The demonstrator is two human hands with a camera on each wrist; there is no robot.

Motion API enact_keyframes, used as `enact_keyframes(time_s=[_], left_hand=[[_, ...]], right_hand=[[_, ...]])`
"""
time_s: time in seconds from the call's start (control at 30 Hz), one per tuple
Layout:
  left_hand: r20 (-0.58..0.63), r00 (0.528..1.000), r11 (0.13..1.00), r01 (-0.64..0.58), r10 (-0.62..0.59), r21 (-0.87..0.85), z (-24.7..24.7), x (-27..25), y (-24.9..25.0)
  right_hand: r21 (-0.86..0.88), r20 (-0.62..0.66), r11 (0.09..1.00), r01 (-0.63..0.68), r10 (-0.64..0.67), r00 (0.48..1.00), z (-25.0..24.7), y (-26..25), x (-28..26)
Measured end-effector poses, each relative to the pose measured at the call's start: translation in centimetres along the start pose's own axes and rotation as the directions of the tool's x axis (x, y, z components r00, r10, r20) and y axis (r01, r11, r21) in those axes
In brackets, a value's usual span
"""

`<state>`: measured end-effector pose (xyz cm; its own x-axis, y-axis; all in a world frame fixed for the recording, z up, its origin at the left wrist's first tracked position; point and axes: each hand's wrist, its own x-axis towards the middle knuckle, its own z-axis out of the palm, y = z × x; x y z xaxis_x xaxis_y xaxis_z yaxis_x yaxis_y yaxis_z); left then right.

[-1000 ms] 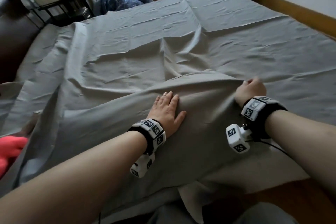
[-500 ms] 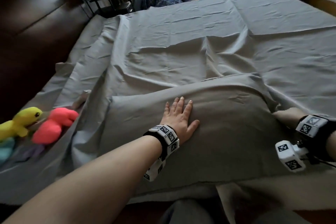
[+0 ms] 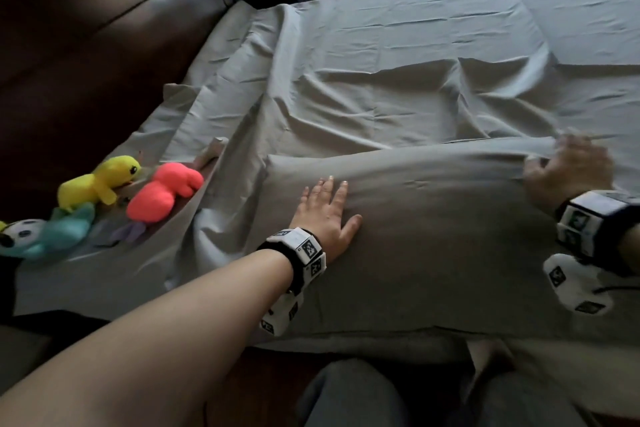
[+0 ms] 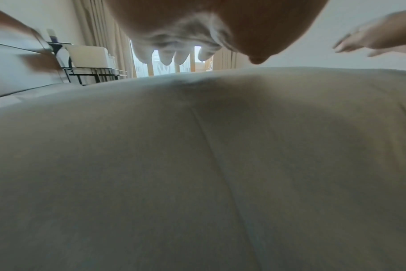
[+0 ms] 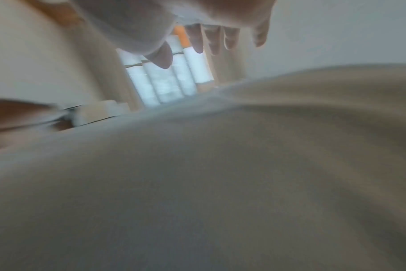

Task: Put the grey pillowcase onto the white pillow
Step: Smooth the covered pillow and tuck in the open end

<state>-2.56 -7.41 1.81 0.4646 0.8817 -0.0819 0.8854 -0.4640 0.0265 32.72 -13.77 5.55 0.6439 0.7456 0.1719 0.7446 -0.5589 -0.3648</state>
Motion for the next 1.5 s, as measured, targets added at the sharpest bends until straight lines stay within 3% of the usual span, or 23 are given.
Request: enact_keyframes(time_s=[0.07, 0.17, 0.23, 0.3, 0.43, 0.57, 0.63, 0.73, 0.83, 0.97, 1.03, 1.07, 1.17, 1.23, 1.3, 1.4, 1.47, 1.5], left_hand=[[-0.032, 0.999, 0.997, 0.040, -0.042, -0.065, -0.1, 0.1, -0.2], [-0.086, 0.992, 0.987, 0.078, -0.090, -0.142, 0.0, 1.3, -0.4], [-0.070, 0.990, 0.979, 0.108, -0.122, -0.172, 0.6, 2.2, -1.5], [-0.024, 0.988, 0.978, 0.147, -0.152, -0.145, 2.0, 2.6, -3.3], [-0.012, 0.979, 0.978, 0.203, -0.203, -0.040, 5.0, 1.9, -6.0], [-0.030, 0.981, 0.981, 0.192, -0.193, -0.013, 6.8, 2.6, -5.7], [-0.033, 0.980, 0.980, 0.197, -0.196, 0.004, 7.6, 2.7, -5.3], [-0.036, 0.980, 0.981, 0.195, -0.194, 0.016, 8.3, 2.8, -5.0], [-0.037, 0.982, 0.982, 0.187, -0.186, 0.015, 8.3, 2.8, -5.0], [-0.002, 0.981, 0.980, 0.196, -0.196, 0.023, 7.6, 2.5, -4.9], [0.015, 0.977, 0.977, 0.211, -0.212, 0.016, 6.3, 2.4, -4.9], [0.016, 0.975, 0.975, 0.222, -0.222, -0.005, 5.4, 2.6, -4.9], [-0.021, 0.972, 0.971, 0.231, -0.233, -0.067, 2.6, 3.8, -5.0], [-0.027, 0.976, 0.972, 0.213, -0.216, -0.095, 1.5, 4.3, -4.6], [0.001, 0.980, 0.973, 0.200, -0.201, -0.119, 1.6, 3.9, -3.7], [0.015, 0.982, 0.981, 0.187, -0.187, -0.055, 3.8, 2.6, -2.3], [0.023, 0.981, 0.981, 0.193, -0.193, -0.011, 5.6, 2.0, -2.2], [0.013, 0.982, 0.982, 0.190, -0.190, 0.007, 6.4, 1.8, -2.2]], right_hand=[[-0.067, 0.062, 0.971, 0.229, -0.225, 0.972, 0.8, -5.2, -2.0], [0.014, 0.274, 0.871, 0.491, -0.475, 0.836, 3.9, -13.2, -6.1], [0.027, 0.381, 0.803, 0.595, -0.559, 0.737, 6.7, -16.7, -9.5], [0.037, 0.415, 0.759, 0.650, -0.603, 0.681, 9.5, -19.2, -11.6], [-0.108, 0.454, 0.720, 0.685, -0.577, 0.678, 13.4, -19.0, -11.1], [-0.259, 0.421, 0.776, 0.574, -0.445, 0.791, 14.1, -11.9, -7.0], [-0.342, 0.417, 0.812, 0.473, -0.319, 0.851, 13.3, -7.1, -4.6], [-0.436, 0.418, 0.841, 0.322, -0.128, 0.900, 11.4, -0.3, -2.4], [-0.444, 0.414, 0.883, 0.155, 0.048, 0.909, 9.9, 4.1, -1.8], [-0.393, 0.444, 0.914, -0.097, 0.281, 0.851, 7.7, 7.4, -1.8], [-0.339, 0.396, 0.908, -0.247, 0.375, 0.838, 6.2, 8.0, -1.5], [-0.319, 0.346, 0.908, -0.270, 0.377, 0.859, 5.4, 7.6, -1.2], [-0.227, 0.200, 0.964, -0.141, 0.188, 0.962, 3.3, 2.7, 0.3], [-0.183, 0.212, 0.981, 0.055, -0.015, 0.977, 3.2, -3.0, 0.0], [-0.131, 0.285, 0.951, 0.279, -0.234, 0.930, 4.4, -9.1, -2.9], [-0.040, 0.373, 0.821, 0.569, -0.516, 0.771, 7.9, -14.1, -10.8], [-0.108, 0.425, 0.734, 0.670, -0.575, 0.699, 10.2, -13.2, -14.3], [-0.165, 0.427, 0.717, 0.677, -0.567, 0.704, 11.1, -11.6, -14.7]])
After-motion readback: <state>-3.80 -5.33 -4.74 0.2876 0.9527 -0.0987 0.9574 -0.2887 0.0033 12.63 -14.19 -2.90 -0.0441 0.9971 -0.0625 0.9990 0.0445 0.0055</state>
